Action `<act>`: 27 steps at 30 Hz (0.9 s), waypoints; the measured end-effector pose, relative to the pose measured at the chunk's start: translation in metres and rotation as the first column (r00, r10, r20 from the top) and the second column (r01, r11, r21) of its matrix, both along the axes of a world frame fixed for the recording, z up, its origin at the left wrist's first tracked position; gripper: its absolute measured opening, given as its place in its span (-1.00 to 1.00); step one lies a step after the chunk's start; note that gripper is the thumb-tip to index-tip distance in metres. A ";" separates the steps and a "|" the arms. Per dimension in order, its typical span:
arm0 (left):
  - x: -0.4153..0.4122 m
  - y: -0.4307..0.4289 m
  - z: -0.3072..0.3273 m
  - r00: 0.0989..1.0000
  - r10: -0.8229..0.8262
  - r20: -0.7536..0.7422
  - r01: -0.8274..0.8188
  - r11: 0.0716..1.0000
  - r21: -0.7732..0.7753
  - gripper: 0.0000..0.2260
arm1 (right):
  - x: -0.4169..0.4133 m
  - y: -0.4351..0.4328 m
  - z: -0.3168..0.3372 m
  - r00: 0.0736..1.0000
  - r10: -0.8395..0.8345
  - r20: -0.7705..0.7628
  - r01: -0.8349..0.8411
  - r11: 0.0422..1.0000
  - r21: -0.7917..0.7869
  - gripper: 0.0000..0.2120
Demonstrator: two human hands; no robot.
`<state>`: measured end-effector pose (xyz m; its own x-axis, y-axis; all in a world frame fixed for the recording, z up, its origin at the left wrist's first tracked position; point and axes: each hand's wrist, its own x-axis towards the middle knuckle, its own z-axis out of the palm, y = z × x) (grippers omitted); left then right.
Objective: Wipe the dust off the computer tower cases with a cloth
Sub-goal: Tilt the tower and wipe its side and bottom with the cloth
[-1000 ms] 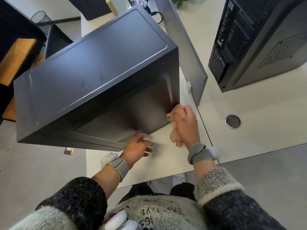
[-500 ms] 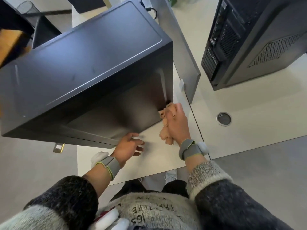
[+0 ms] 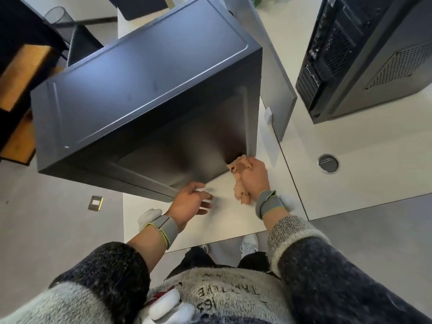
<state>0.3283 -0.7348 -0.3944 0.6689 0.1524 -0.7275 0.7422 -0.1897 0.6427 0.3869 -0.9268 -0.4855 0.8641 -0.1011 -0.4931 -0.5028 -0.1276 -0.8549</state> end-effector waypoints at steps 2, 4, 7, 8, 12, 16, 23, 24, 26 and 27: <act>-0.001 0.000 0.002 1.000 -0.010 0.013 0.010 1.000 -0.003 -0.73 | 0.001 0.002 0.009 1.000 0.023 -0.009 -0.023 0.999 -0.046 -0.85; -0.003 0.002 0.004 0.999 -0.028 0.025 0.028 1.000 -0.006 -0.73 | -0.003 0.011 0.061 0.998 -0.016 0.059 0.021 0.997 -0.078 -0.86; -0.011 0.011 0.007 0.999 -0.024 0.030 0.024 1.000 0.003 -0.73 | -0.010 0.019 0.078 0.985 -0.077 0.155 0.092 0.991 -0.094 -0.86; -0.014 0.014 0.007 1.000 -0.014 0.028 0.014 1.000 0.003 -0.73 | -0.011 0.021 0.069 0.987 -0.092 0.131 0.108 0.987 -0.116 -0.86; -0.016 0.025 0.006 0.998 0.047 0.030 -0.046 0.999 -0.002 -0.73 | -0.003 0.014 0.033 0.999 -0.046 -0.012 0.044 0.989 -0.141 -0.78; -0.018 0.034 0.003 0.997 0.076 0.032 -0.076 0.997 0.003 -0.71 | -0.009 0.028 0.073 0.976 -0.060 0.210 0.087 0.989 -0.122 -0.86; -0.022 0.046 0.002 1.000 0.030 -0.005 -0.030 0.999 0.044 -0.69 | -0.016 0.041 0.047 0.990 0.031 0.136 0.008 0.961 -0.277 -0.76; -0.023 0.048 0.001 0.999 0.039 -0.008 -0.039 0.998 0.044 -0.70 | -0.015 0.040 0.047 0.994 0.051 0.099 -0.019 0.955 -0.295 -0.76; -0.027 0.053 0.000 0.999 0.053 -0.008 -0.053 0.998 0.046 -0.71 | -0.014 0.041 0.051 0.993 0.032 0.113 0.003 0.956 -0.293 -0.80; -0.028 0.056 -0.001 0.998 0.055 -0.009 -0.054 0.997 0.045 -0.71 | -0.014 0.043 0.055 0.987 0.005 0.161 0.039 0.962 -0.271 -0.84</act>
<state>0.3000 -0.6786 -0.3951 0.6512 0.2214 -0.7259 0.7589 -0.1773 0.6266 0.3729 -0.8836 -0.4303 0.9257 -0.2281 -0.3017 -0.3681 -0.3595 -0.8575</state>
